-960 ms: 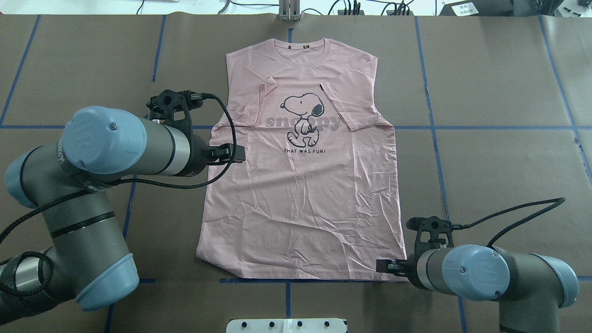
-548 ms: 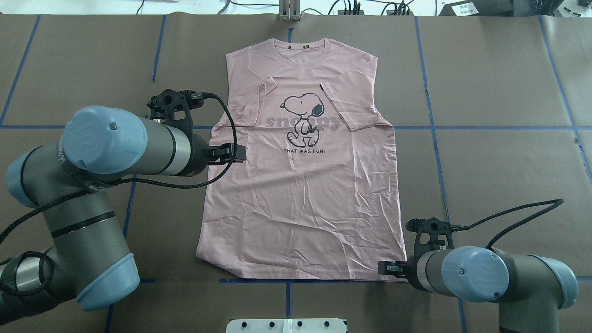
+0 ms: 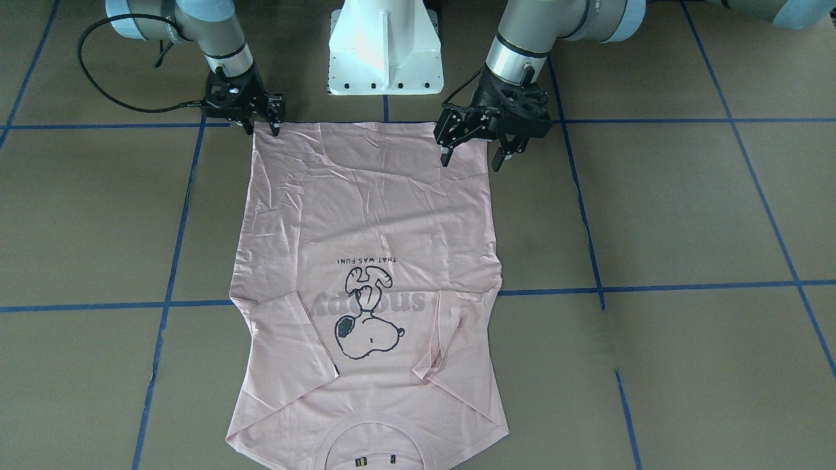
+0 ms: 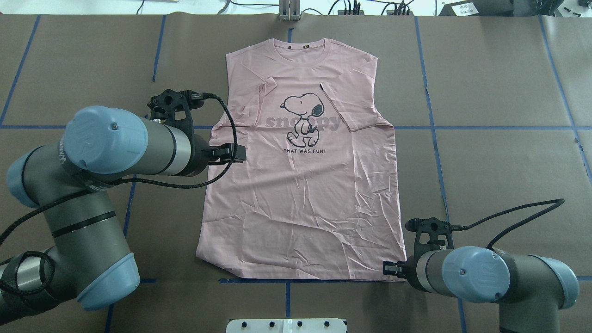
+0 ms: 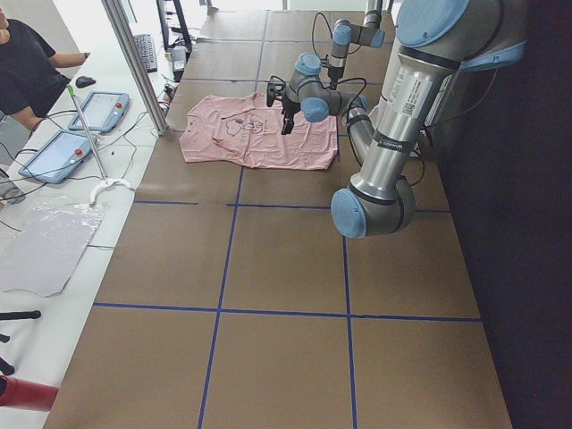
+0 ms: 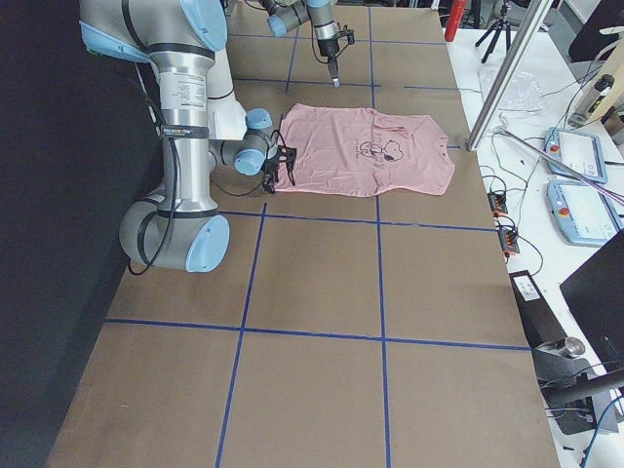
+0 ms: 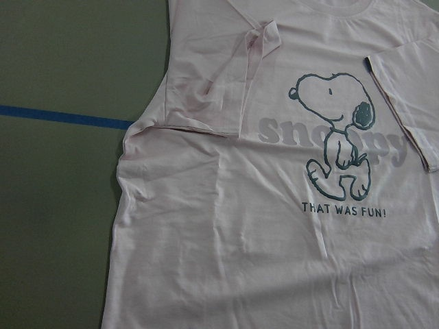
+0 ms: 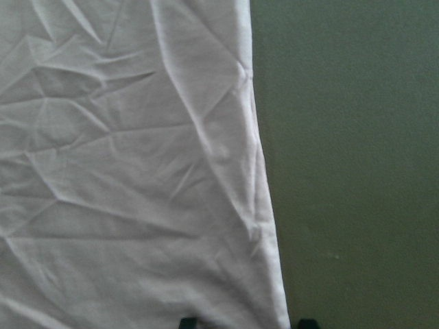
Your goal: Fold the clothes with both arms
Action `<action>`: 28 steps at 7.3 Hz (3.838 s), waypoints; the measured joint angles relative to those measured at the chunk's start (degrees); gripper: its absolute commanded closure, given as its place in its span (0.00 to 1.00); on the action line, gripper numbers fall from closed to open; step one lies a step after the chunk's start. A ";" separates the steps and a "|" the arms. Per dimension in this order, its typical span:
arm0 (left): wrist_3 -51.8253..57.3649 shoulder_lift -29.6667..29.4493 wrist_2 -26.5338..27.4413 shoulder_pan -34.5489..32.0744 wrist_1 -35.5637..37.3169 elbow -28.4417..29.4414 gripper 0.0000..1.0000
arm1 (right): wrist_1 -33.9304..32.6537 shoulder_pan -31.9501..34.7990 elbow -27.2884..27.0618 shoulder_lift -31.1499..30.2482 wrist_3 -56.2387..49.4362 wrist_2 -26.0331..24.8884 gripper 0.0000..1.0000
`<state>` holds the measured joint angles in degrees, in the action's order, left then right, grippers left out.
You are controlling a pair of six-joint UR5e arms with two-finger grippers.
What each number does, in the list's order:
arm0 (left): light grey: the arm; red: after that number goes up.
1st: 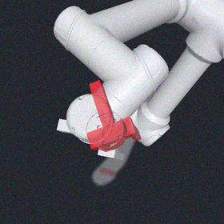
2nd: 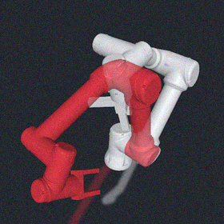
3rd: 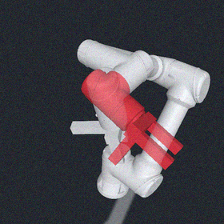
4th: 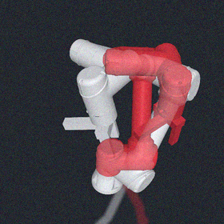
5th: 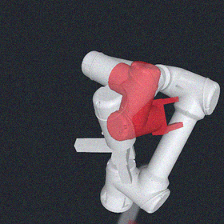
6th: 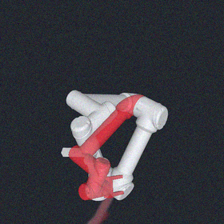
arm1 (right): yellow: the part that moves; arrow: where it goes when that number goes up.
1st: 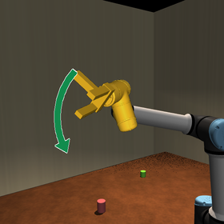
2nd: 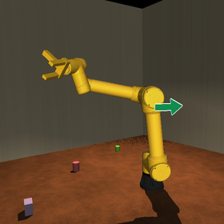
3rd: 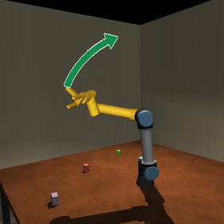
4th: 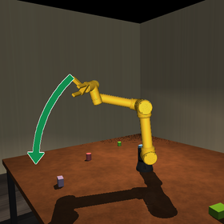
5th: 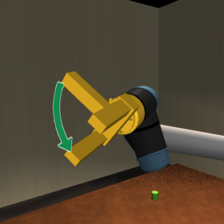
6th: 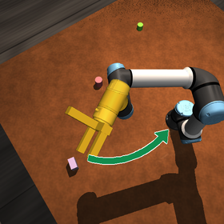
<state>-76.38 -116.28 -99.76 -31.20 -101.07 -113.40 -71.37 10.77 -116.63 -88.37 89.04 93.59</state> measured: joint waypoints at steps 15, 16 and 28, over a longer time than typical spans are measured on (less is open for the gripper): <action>-0.37 -0.11 0.09 0.66 0.07 0.73 0.00 | 0.12 0.07 -1.15 0.58 0.00 -0.09 1.00; -1.22 0.40 0.17 1.68 0.07 0.70 0.00 | 0.17 0.10 -1.41 0.59 -0.02 -0.10 1.00; -26.19 9.61 8.66 20.39 1.11 1.32 0.06 | 0.45 -0.11 -1.84 1.85 -0.02 -0.78 1.00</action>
<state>-102.57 -106.67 -91.10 -10.82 -99.96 -112.08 -70.93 10.67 -118.48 -86.52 89.02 92.81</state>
